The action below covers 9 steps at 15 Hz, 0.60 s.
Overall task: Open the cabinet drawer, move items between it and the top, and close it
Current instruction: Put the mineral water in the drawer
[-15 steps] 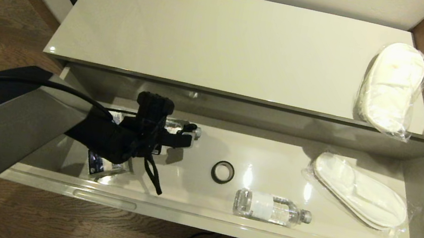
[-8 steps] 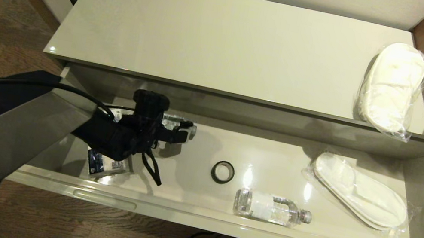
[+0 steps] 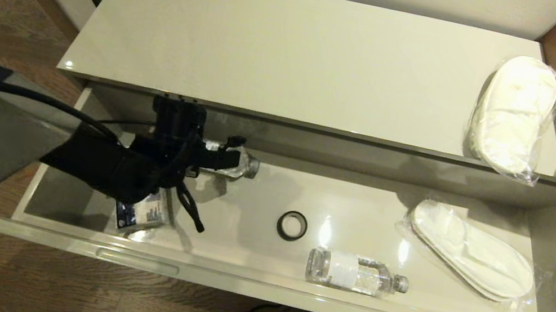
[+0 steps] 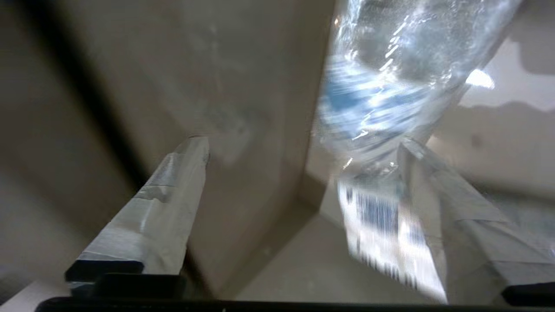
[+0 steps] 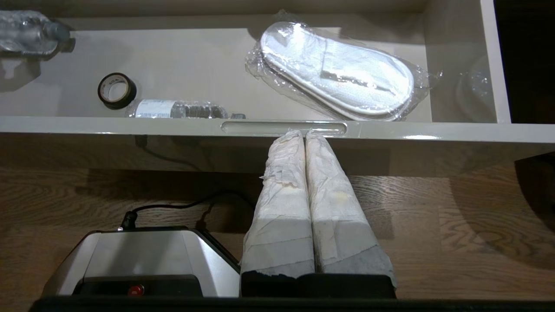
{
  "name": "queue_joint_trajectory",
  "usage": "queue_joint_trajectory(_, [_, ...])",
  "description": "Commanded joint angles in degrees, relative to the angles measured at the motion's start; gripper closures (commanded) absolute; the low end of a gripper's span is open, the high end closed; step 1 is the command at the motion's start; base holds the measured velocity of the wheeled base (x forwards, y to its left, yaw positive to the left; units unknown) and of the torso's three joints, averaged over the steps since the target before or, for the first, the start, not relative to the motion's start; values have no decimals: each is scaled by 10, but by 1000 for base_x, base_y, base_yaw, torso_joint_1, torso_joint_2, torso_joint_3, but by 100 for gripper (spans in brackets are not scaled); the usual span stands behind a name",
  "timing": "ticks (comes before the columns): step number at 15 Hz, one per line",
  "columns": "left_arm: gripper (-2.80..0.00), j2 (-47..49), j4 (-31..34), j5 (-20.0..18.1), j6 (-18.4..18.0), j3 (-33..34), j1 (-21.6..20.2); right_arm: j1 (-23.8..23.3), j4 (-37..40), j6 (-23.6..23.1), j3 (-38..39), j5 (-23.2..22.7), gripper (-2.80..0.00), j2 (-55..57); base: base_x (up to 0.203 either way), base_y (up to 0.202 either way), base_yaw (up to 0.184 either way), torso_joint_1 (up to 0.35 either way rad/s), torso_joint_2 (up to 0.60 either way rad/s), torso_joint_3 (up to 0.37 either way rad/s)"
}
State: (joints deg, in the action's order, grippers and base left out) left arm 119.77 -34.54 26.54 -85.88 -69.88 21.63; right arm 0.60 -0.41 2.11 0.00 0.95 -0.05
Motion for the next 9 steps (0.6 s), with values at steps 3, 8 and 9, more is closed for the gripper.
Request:
queue_joint_trajectory(3, [-280,-96,7,13,-4,67,5,0,0,0,2,0,0,-9,0,0,0,0,0,0])
queue_joint_trajectory(8, [-280,-88,-3,29,-5,116,17,0,0,0,2,0,0,-9,0,0,0,0,0,0])
queue_joint_trajectory(9, [-280,-76,-5,36,-5,117,19,0,0,0,2,0,0,-9,0,0,0,0,0,0])
